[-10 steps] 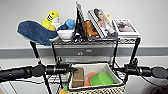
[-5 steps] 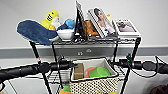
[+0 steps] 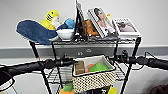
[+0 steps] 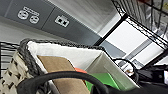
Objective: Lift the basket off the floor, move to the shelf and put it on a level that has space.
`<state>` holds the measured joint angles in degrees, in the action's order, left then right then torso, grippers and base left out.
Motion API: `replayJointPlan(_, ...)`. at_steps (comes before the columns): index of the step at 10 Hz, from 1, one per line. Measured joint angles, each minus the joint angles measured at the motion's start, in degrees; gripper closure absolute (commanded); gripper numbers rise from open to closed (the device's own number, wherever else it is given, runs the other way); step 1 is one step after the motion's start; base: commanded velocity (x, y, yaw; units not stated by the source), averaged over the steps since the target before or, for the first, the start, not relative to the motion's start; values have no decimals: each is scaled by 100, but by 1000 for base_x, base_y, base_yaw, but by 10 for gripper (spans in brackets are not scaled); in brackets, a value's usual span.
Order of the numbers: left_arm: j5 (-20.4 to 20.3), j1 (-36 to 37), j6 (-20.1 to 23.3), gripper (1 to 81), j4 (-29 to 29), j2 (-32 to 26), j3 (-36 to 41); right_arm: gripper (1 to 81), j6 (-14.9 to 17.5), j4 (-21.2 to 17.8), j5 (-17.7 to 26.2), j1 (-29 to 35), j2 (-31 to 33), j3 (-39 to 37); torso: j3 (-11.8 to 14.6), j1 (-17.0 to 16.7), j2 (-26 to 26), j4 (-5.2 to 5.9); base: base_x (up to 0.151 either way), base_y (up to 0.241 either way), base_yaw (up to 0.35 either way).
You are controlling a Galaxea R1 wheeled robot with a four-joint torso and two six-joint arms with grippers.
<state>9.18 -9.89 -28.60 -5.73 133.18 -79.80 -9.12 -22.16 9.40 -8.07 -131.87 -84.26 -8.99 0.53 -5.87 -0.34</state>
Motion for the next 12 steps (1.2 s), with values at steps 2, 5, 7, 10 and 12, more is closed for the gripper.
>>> replayJointPlan(2,162,-4,0,811,4,196,-440,811,0,34,77,-5,-265,-385,-2,2,0,0,0,0,0)
replayJointPlan(5,338,11,7,811,22,533,-1014,811,0,43,105,-132,-581,-918,-5,6,2,0,0,0,0)
replayJointPlan(7,606,218,7,811,44,819,-1447,811,0,59,101,-132,-822,-1337,-5,9,5,0,0,0,0)
replayJointPlan(10,829,280,27,811,96,1158,-2122,811,0,52,63,-133,-1150,-1805,-7,9,5,0,0,0,0)
replayJointPlan(12,947,280,49,811,168,1321,-2409,811,2,45,-56,-221,-1242,-1921,-7,9,7,0,0,0,0)
